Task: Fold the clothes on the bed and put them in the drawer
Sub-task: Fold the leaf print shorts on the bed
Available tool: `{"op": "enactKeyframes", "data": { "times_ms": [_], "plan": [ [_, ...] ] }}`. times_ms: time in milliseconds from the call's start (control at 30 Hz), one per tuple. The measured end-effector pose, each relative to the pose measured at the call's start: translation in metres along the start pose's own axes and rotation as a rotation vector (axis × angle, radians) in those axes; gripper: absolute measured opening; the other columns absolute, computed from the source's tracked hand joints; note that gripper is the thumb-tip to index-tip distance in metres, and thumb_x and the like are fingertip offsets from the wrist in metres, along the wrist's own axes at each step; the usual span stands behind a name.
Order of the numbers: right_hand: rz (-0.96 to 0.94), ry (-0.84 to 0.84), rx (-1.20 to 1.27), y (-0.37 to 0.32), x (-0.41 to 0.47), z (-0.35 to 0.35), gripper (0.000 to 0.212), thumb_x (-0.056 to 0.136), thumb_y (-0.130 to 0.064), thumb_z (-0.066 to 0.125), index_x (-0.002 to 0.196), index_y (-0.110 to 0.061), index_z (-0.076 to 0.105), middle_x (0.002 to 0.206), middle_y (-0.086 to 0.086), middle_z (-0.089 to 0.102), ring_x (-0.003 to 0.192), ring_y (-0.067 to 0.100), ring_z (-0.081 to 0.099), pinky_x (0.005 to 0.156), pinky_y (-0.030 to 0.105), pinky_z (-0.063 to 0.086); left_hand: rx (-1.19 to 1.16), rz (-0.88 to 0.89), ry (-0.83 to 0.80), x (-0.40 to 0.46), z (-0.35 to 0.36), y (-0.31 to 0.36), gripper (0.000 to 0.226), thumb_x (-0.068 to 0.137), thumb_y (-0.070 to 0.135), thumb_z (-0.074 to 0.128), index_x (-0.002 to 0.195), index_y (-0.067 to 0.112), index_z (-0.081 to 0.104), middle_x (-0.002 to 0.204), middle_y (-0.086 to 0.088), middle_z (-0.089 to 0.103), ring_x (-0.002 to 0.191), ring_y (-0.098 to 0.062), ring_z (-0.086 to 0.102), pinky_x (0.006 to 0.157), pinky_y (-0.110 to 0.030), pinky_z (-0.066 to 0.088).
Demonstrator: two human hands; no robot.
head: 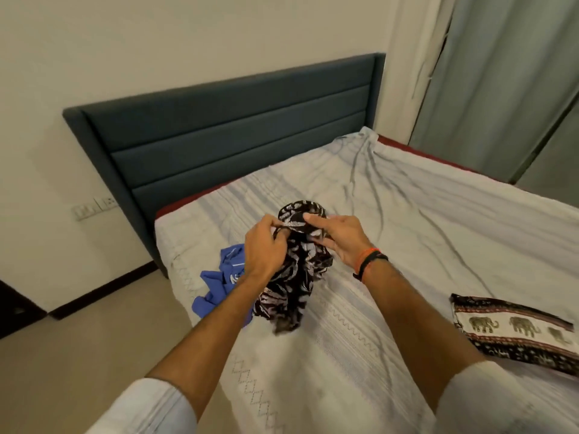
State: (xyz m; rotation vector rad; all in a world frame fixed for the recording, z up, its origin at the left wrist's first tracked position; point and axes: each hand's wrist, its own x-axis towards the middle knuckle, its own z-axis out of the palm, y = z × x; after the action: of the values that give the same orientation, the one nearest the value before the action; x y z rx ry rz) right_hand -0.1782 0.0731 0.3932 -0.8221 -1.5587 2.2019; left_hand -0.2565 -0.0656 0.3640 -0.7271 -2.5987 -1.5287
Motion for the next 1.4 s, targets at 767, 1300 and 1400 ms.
{"op": "enactKeyframes", "data": {
  "times_ms": [767,1300,1400],
  "plan": [
    [-0.736,0.141,-0.686,-0.107,-0.067,0.037,0.015,0.082,-0.027,0.078,0.092,-0.015,0.078,0.087,-0.003,0.077,0.083,0.014,0.072,0.083,0.037,0.058,-0.153,0.315,-0.376,0.041,-0.108,0.094,0.029,0.073,0.050,0.081,0.077,0.023,0.073,0.075,0.003,0.073,0.070,-0.009,0.068,0.071,-0.034,0.054],
    [-0.754,0.340,-0.475,-0.144,-0.039,0.035,0.034,0.086,-0.037,0.074,0.078,-0.004,0.073,0.084,0.017,0.074,0.072,0.017,0.062,0.077,0.046,0.057,-0.128,0.038,-0.407,0.085,-0.150,-0.018,0.030,0.077,0.036,0.082,0.076,0.007,0.076,0.076,-0.006,0.076,0.077,-0.021,0.074,0.074,-0.041,0.058],
    [-0.770,0.406,-0.542,-0.154,-0.037,0.018,0.033,0.087,-0.039,0.073,0.078,-0.008,0.073,0.082,0.013,0.074,0.069,0.012,0.058,0.071,0.034,0.051,-0.370,-0.001,-0.162,0.085,-0.159,0.005,0.023,0.072,0.028,0.086,0.072,0.011,0.072,0.071,0.004,0.073,0.065,-0.009,0.069,0.065,-0.028,0.052]
  ]
}}
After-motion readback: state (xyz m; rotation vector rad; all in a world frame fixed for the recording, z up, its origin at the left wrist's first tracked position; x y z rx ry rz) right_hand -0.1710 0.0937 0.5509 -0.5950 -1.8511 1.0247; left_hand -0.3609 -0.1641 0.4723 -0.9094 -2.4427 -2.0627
